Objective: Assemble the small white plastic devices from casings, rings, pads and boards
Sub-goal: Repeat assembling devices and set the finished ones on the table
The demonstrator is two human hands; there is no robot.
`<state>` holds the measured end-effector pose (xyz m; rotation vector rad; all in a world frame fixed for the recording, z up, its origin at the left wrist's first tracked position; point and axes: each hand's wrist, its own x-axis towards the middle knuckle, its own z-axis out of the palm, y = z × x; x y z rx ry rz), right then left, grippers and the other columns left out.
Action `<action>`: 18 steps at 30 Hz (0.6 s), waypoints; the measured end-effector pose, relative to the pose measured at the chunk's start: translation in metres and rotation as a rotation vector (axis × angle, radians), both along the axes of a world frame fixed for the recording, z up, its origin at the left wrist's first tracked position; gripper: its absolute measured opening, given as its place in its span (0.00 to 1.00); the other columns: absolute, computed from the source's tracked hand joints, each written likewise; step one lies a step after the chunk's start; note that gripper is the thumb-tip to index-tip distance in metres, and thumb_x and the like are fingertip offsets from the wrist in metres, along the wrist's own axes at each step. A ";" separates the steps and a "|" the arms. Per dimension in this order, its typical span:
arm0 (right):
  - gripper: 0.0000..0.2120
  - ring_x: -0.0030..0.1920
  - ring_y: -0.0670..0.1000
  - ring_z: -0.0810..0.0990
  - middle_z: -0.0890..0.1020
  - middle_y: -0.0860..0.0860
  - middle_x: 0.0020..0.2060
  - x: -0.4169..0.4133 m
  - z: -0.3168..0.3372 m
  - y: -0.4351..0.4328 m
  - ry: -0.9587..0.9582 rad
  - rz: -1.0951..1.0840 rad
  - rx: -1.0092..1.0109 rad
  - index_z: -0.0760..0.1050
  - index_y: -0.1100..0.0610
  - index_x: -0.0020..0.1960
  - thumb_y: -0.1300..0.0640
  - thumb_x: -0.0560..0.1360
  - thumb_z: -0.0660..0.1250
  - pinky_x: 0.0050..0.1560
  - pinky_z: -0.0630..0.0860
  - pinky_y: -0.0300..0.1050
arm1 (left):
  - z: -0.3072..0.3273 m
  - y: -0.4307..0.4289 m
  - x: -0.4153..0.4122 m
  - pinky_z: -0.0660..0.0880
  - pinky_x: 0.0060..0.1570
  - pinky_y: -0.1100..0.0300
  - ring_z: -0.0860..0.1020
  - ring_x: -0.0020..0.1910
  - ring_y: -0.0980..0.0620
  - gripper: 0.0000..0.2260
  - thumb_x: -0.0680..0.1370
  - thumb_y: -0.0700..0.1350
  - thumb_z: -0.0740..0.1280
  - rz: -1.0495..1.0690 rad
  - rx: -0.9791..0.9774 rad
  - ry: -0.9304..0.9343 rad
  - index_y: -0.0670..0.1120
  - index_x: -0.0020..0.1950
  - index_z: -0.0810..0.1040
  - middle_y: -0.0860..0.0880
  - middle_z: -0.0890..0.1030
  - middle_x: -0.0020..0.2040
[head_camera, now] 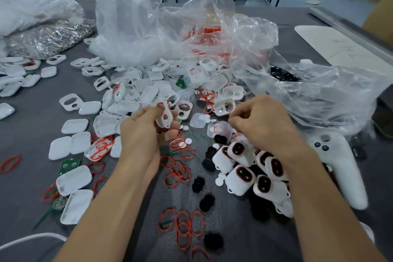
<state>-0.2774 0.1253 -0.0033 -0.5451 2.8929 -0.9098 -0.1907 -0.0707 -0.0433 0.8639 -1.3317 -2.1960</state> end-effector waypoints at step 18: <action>0.13 0.34 0.48 0.84 0.86 0.52 0.33 0.017 -0.011 -0.024 -0.259 0.262 -0.711 0.86 0.54 0.37 0.72 0.69 0.76 0.40 0.80 0.39 | -0.008 0.014 0.004 0.83 0.35 0.54 0.87 0.39 0.44 0.07 0.79 0.34 0.69 -0.159 -0.273 -0.057 0.43 0.53 0.81 0.42 0.85 0.43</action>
